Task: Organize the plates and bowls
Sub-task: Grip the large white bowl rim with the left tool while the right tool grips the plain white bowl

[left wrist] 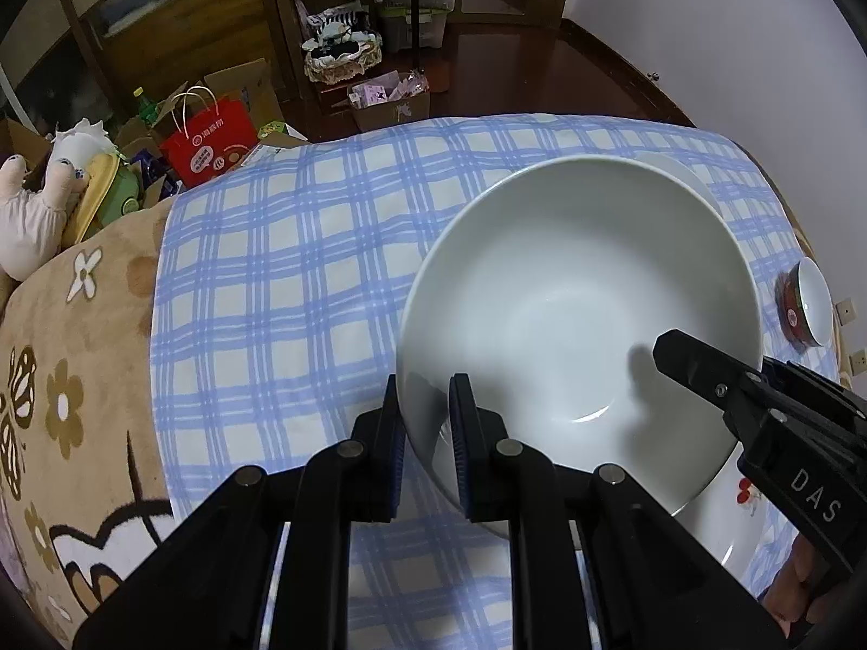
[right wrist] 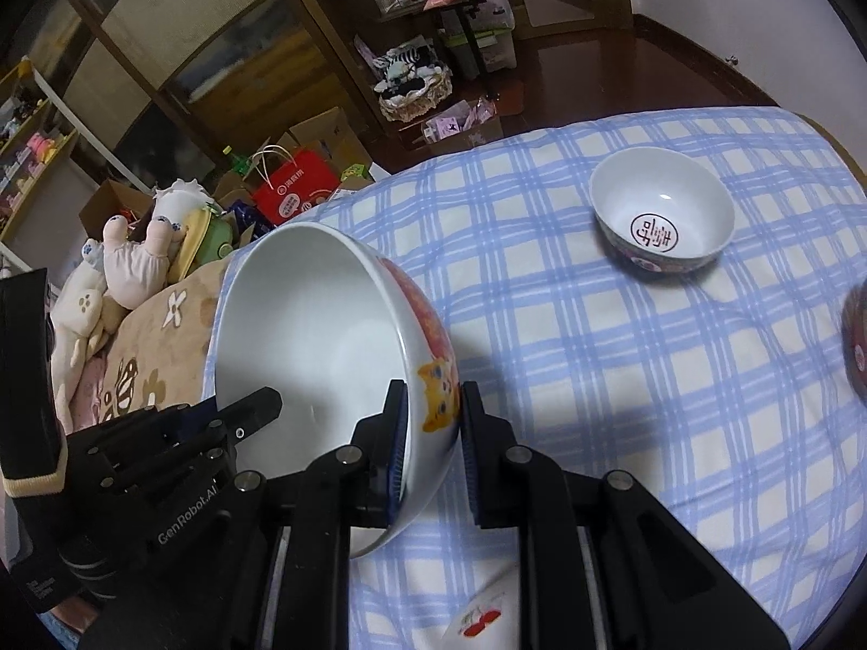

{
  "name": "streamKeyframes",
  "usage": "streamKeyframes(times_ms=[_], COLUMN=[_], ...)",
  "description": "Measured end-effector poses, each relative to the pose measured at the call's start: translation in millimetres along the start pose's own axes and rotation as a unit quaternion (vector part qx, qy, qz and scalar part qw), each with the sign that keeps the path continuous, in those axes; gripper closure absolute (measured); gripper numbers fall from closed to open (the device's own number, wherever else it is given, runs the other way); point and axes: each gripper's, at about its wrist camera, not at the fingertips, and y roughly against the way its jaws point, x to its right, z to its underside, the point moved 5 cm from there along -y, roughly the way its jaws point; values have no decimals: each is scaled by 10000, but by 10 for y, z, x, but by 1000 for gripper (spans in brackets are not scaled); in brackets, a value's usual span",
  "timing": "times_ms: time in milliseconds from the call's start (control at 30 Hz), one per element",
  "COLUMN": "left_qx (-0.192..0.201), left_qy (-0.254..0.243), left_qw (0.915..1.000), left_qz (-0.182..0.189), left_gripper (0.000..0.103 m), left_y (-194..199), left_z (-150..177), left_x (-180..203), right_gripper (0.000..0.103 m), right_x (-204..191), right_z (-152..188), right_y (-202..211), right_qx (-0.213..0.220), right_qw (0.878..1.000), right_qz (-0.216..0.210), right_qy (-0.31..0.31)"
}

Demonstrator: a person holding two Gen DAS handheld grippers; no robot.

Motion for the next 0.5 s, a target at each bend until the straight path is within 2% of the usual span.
streamKeyframes(times_ms=[500], left_qx=[-57], left_qy=[25], left_qw=[9999], left_qz=[120], left_gripper=[88], left_y=[-57], left_z=[334], left_x=[203], right_gripper=[82], right_x=[187], right_z=[331], right_y=[141], right_qx=[35], right_qw=[9999], right_qz=[12], right_qy=[-159])
